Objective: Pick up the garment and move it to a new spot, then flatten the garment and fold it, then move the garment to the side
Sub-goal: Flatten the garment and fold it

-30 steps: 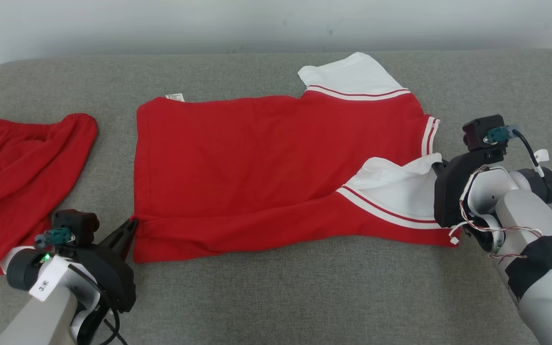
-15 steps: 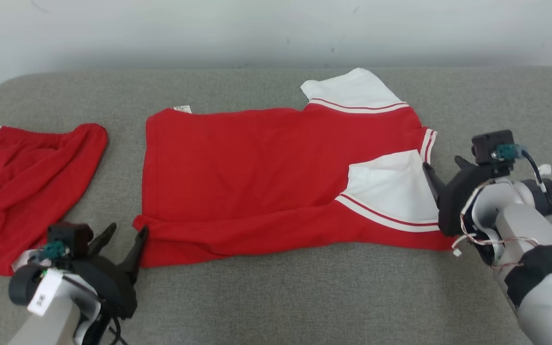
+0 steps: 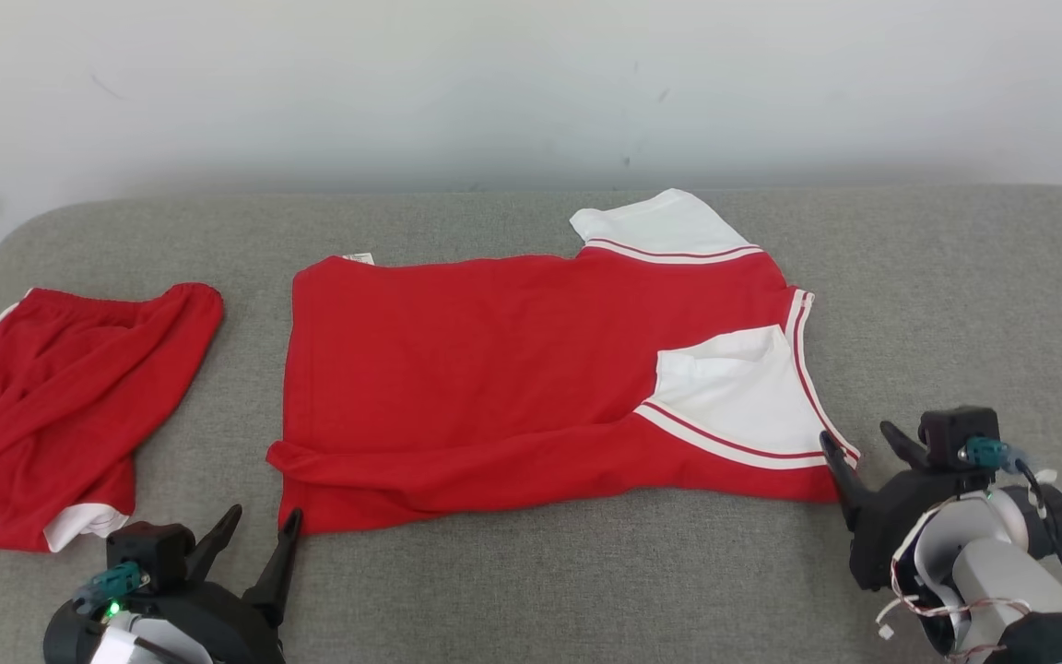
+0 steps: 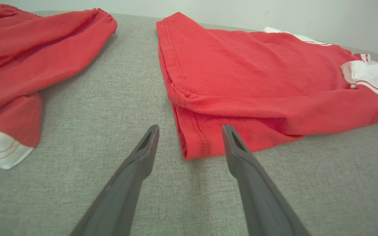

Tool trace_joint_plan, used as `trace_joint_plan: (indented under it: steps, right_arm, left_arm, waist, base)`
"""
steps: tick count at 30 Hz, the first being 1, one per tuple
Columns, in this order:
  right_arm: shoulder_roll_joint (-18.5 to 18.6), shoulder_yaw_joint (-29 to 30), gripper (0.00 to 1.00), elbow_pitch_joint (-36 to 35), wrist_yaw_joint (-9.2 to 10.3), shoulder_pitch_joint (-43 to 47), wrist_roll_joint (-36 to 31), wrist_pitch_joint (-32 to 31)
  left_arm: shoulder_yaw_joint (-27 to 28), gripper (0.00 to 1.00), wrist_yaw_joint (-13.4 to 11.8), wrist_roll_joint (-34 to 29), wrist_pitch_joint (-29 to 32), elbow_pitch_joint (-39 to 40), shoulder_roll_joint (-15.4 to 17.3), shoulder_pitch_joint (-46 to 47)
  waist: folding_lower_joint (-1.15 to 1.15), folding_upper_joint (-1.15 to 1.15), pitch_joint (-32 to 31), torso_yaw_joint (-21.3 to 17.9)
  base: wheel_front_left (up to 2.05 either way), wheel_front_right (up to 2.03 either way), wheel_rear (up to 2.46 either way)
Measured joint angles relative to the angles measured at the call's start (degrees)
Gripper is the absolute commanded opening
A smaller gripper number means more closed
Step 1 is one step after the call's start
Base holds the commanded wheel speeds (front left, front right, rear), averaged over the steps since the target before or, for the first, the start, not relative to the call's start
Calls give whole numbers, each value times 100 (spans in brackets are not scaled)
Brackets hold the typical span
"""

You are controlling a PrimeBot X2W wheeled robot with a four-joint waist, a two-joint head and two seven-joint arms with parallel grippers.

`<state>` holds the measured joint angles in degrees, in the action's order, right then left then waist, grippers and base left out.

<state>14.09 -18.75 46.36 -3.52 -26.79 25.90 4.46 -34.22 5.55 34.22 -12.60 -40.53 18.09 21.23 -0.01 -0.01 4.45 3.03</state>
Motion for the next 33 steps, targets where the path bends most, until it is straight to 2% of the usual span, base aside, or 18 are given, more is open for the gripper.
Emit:
trace_joint_plan:
  steps: [9, 23, 24, 25, 26, 27, 28, 29, 33]
  right_arm:
    - [-74, -55, 100, -24, 53, 396, 29, 168]
    - [-287, -233, 98, 176, 151, 221, -48, 152]
    - [-293, -244, 47, 194, 151, 176, -48, 140]
    - [-294, -250, 37, 198, 151, 154, -53, 121]
    - [-302, -257, 1, 207, 151, 147, -80, 110]
    - [-311, -263, 0, 222, 151, 147, -87, 110]
    - [-315, -267, 0, 237, 151, 147, -90, 110]
    - [-315, -268, 0, 252, 151, 139, -90, 110]
    - [-326, -282, 0, 335, 151, 38, -91, 111]
  left_arm:
    - [33, 100, -3, 14, -56, 66, -20, -126]
    - [-41, 100, 58, 30, -55, -267, -170, 172]
    - [-51, 100, 60, 30, -54, -304, -172, 204]
    - [-74, 100, 62, 30, -44, -342, -176, 237]
    - [-91, 100, 99, 41, -14, -390, -183, 268]
    - [-129, 74, 102, 45, 7, -438, -189, 280]
    - [-156, 40, 103, 47, 32, -486, -198, 279]
    - [-175, 0, 104, 58, 54, -521, -208, 278]
    - [-197, 0, 149, 69, 55, -643, -231, 279]
  waist:
    - [0, 0, -51, -16]
    - [1, 0, 156, -78]
    - [2, 1, 171, -78]
    - [2, 0, 185, -77]
    - [2, 0, 198, -76]
    - [2, 1, 208, -74]
    - [2, 1, 217, -72]
    - [2, 1, 225, -71]
    - [2, 1, 238, -74]
  base:
    - [0, 0, 0]
    - [0, 0, 0]
    - [0, 0, 0]
    - [0, 0, 0]
    - [0, 0, 0]
    - [0, 0, 0]
    - [0, 0, 0]
    - [0, 0, 0]
    - [0, 0, 0]
